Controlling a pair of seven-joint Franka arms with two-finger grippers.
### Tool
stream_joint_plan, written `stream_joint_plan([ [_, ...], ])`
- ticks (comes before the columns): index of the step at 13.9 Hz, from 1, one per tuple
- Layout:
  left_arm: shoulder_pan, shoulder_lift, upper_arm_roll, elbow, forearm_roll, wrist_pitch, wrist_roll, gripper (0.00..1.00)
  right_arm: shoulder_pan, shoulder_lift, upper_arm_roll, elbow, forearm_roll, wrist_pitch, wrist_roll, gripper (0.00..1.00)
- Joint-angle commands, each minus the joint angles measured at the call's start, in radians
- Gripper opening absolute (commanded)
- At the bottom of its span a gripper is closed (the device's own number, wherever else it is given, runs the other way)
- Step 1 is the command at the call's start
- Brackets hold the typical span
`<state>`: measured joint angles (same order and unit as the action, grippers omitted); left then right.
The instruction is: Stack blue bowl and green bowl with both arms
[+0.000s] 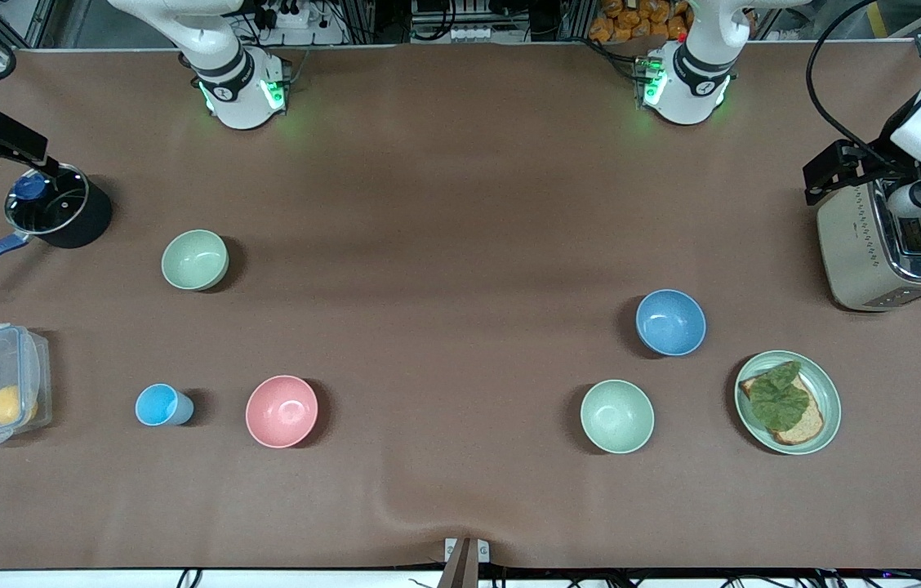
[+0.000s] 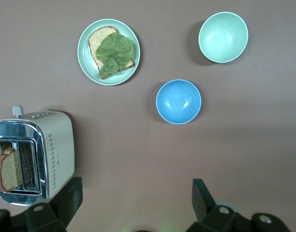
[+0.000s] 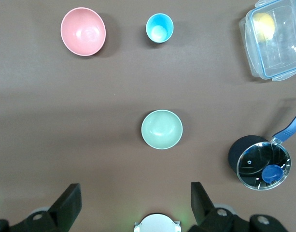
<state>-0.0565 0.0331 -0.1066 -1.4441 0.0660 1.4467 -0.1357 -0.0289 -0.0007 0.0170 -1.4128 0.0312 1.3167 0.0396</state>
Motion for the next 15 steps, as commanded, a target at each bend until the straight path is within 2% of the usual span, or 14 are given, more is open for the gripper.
stream_joint_plan([
  [1,-0.003,-0.012,0.004,-0.002,-0.017,-0.014,0.022,1.00,-0.014,0.002,0.021,0.008,-0.011,-0.007,0.003,1.00],
  [9,-0.012,0.004,0.010,0.005,-0.009,-0.009,0.010,1.00,-0.016,0.002,0.021,-0.003,-0.011,-0.011,0.003,1.00],
  [12,-0.011,0.016,0.015,0.021,-0.011,-0.005,0.008,1.00,-0.017,0.002,0.020,-0.058,-0.011,-0.005,0.000,1.00],
  [15,-0.009,0.021,0.010,0.017,-0.015,-0.005,0.007,1.00,-0.023,-0.010,0.017,-0.161,-0.010,0.041,-0.004,1.00],
])
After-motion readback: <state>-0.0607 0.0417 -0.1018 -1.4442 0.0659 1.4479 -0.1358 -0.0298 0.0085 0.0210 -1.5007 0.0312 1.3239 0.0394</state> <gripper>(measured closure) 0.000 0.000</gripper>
